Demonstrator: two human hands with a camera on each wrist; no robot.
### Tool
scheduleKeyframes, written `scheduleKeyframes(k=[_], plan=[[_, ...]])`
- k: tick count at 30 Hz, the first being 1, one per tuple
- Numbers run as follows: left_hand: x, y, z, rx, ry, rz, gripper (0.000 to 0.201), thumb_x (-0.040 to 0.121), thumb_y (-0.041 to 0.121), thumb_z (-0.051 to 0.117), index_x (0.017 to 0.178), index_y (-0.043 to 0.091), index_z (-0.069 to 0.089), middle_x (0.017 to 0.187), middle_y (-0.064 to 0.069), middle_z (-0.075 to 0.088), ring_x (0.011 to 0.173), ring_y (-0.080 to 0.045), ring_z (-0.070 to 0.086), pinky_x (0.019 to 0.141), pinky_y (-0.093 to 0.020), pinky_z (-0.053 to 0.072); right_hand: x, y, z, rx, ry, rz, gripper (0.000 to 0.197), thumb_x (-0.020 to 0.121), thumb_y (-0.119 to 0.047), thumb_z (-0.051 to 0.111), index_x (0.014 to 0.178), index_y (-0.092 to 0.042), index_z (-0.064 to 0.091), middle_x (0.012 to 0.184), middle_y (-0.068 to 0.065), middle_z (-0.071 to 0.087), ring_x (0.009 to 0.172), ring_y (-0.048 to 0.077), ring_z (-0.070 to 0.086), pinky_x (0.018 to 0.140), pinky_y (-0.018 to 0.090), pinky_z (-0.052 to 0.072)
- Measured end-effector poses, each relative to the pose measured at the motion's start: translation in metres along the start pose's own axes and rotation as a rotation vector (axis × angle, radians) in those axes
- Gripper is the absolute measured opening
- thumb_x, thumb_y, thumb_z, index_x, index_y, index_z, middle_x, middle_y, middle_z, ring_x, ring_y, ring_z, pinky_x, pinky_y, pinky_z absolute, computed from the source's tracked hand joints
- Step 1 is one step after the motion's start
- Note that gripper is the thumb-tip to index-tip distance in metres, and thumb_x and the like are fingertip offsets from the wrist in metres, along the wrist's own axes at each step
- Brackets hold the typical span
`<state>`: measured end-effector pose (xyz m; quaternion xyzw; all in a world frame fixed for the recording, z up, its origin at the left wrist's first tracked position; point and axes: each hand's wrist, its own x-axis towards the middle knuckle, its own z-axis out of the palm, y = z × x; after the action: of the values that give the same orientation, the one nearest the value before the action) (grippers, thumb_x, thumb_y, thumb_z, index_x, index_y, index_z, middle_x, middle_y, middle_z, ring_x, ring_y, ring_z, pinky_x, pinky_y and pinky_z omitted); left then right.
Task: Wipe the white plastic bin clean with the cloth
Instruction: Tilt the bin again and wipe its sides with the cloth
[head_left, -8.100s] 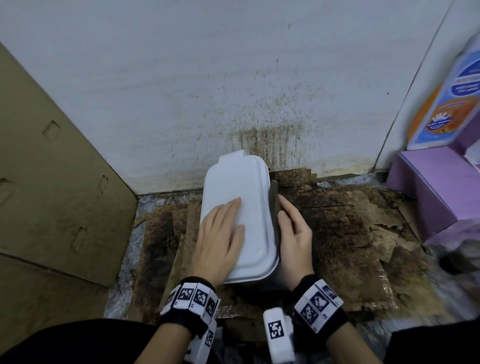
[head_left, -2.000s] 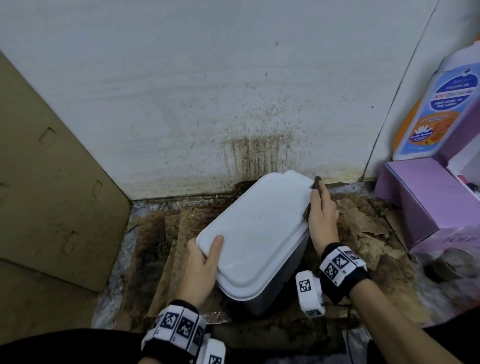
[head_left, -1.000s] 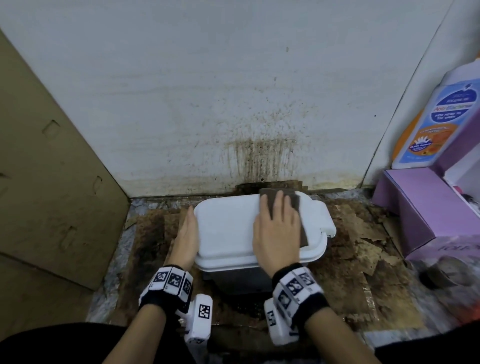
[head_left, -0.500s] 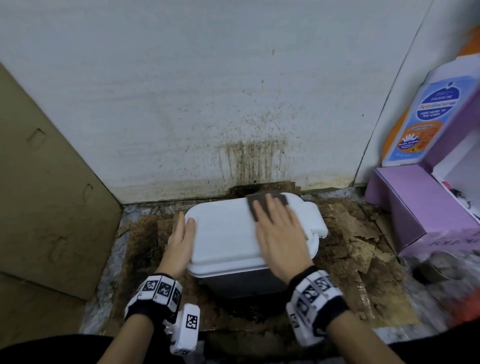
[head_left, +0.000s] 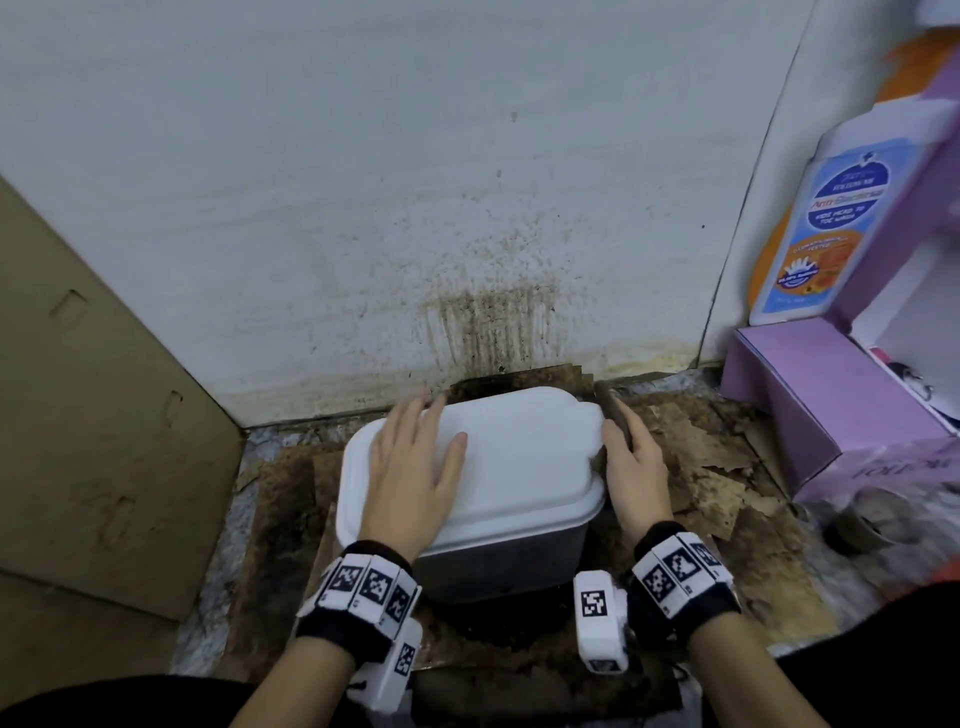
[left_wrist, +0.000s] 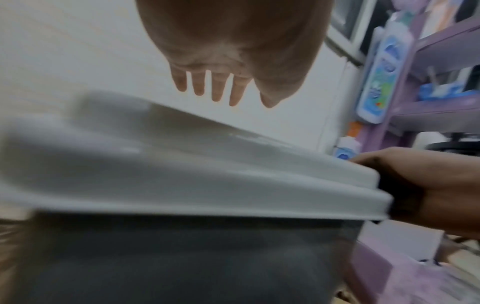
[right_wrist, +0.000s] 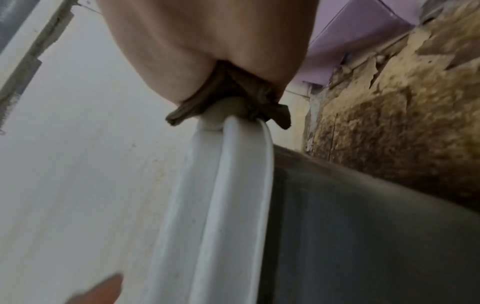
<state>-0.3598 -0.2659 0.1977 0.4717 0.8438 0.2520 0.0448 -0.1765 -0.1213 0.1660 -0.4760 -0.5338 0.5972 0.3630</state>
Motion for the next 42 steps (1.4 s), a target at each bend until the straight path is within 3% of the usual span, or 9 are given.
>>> scheduleKeyframes(k=[5,10,16,22,25,28,32,37,42], plan=[[0.014,0.050,0.008,-0.115,-0.058,0.173,0.053,0.107,0.044,0.033,0.158,0.028,0.031,0.168,0.010,0.021,0.155,-0.009,0.014,0.125,-0.028,0.010,-0.017,-0.012,0.033,0.213,-0.138,-0.002,0.034,0.102,-0.033,0.050,0.136,-0.036,0.058,0.127,-0.012,0.068,0.115,0.011,0.066,0.100,0.042,0.053],[0.026,0.033,-0.004,0.051,-0.063,0.197,0.064,0.103,0.059,0.022,0.158,0.028,0.029,0.168,0.004,0.024,0.155,-0.014,0.016,0.126,-0.037,0.014,-0.024,-0.020,0.064,0.423,-0.337,0.073,0.032,0.106,-0.027,0.046,0.133,-0.034,0.060,0.132,-0.003,0.068,0.123,0.017,0.064,0.107,0.044,0.047],[0.025,0.000,-0.024,-0.002,-0.045,0.183,0.062,0.102,0.054,0.028,0.156,0.025,0.034,0.166,0.007,0.027,0.154,-0.010,0.018,0.127,-0.037,0.016,-0.048,-0.006,0.106,0.144,-0.354,-0.123,0.041,0.108,-0.037,0.031,0.148,-0.039,0.040,0.144,-0.028,0.047,0.129,-0.019,0.041,0.105,0.003,0.032],[0.021,-0.028,-0.038,-0.089,-0.013,0.158,0.060,0.101,0.054,0.030,0.155,0.028,0.036,0.165,0.011,0.029,0.153,-0.005,0.021,0.125,-0.032,0.018,-0.053,0.037,0.134,-0.208,-0.412,-0.331,0.044,0.109,-0.036,0.020,0.147,-0.056,0.011,0.159,-0.034,0.010,0.148,-0.013,0.005,0.122,0.019,0.007],[0.021,-0.038,-0.046,-0.122,-0.009,0.140,0.060,0.100,0.054,0.030,0.154,0.028,0.038,0.164,0.012,0.030,0.152,-0.005,0.022,0.125,-0.031,0.019,-0.036,0.072,0.131,-0.351,-0.385,-0.411,0.048,0.106,-0.042,0.013,0.153,-0.047,0.010,0.166,-0.022,0.009,0.152,-0.005,0.004,0.123,0.024,0.005],[0.020,-0.048,-0.053,-0.155,0.016,0.117,0.058,0.100,0.053,0.031,0.151,0.029,0.041,0.162,0.013,0.033,0.151,-0.004,0.026,0.123,-0.030,0.021,-0.011,0.117,0.115,-0.487,-0.361,-0.317,0.056,0.104,-0.042,0.005,0.159,-0.033,0.008,0.168,-0.016,0.004,0.155,0.003,0.002,0.126,0.029,0.004],[0.017,-0.059,-0.060,-0.174,0.027,0.104,0.054,0.100,0.051,0.032,0.149,0.030,0.043,0.160,0.016,0.034,0.149,0.000,0.026,0.121,-0.026,0.021,0.008,0.145,0.092,-0.403,-0.287,-0.021,0.048,0.110,-0.027,0.022,0.157,-0.026,0.019,0.169,-0.002,0.011,0.155,0.011,0.008,0.125,0.029,0.005],[0.016,-0.062,-0.057,-0.167,0.047,0.105,0.054,0.101,0.050,0.032,0.150,0.029,0.043,0.160,0.016,0.035,0.149,0.001,0.026,0.120,-0.023,0.020,-0.011,0.117,0.116,-0.499,-0.228,-0.060,0.057,0.103,-0.030,0.009,0.157,-0.017,0.020,0.168,0.003,0.013,0.156,0.015,0.008,0.126,0.030,0.002],[0.017,-0.056,-0.051,-0.147,0.059,0.125,0.055,0.100,0.051,0.033,0.150,0.028,0.044,0.159,0.015,0.038,0.149,0.000,0.027,0.119,-0.018,0.017,-0.068,0.050,0.168,-0.293,-0.246,-0.276,0.063,0.098,-0.051,0.003,0.157,-0.037,0.021,0.167,-0.016,0.009,0.153,0.000,0.002,0.125,0.028,0.003]])
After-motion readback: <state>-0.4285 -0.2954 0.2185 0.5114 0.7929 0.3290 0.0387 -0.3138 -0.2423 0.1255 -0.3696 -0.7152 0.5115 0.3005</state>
